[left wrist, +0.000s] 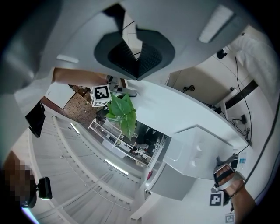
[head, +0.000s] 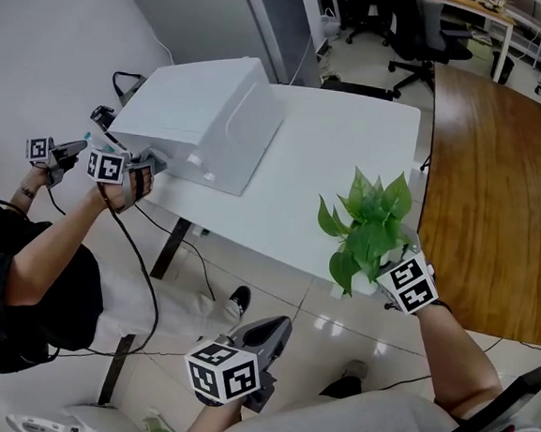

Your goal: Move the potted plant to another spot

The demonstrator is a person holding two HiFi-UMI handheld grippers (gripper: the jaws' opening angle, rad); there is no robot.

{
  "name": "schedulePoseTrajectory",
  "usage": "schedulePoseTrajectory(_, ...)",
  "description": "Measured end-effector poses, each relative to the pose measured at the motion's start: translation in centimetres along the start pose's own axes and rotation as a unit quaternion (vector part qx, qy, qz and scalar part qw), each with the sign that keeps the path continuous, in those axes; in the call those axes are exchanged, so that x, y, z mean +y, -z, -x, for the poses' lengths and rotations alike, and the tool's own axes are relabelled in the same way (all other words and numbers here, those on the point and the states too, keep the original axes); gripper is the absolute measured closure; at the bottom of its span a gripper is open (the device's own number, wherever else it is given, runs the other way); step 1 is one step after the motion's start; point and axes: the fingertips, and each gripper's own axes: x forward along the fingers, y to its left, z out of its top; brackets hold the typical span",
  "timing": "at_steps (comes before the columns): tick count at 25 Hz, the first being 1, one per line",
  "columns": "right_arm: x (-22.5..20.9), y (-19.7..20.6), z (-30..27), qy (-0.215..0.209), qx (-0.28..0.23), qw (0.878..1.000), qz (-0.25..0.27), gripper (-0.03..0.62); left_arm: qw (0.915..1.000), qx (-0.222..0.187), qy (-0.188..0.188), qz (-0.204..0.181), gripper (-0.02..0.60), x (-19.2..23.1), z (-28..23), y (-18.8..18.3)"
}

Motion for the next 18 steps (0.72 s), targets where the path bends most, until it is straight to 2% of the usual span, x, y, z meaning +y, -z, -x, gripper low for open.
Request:
schedulePoseTrajectory(7,-0.4,-0.3,0.9,0.023,-0.003,1.0,0.001,0.145,0.9995,0.008,0.025,-0.019,0.586,0.5,-0.8,-0.4)
schedulePoseTrajectory(18,-7.4,3.1,14.4,0.083,0.009,0.996,-0.008,0.143,0.9955,0.025,0.072,-0.057,0.586,-11.5,-5.1,-0.4)
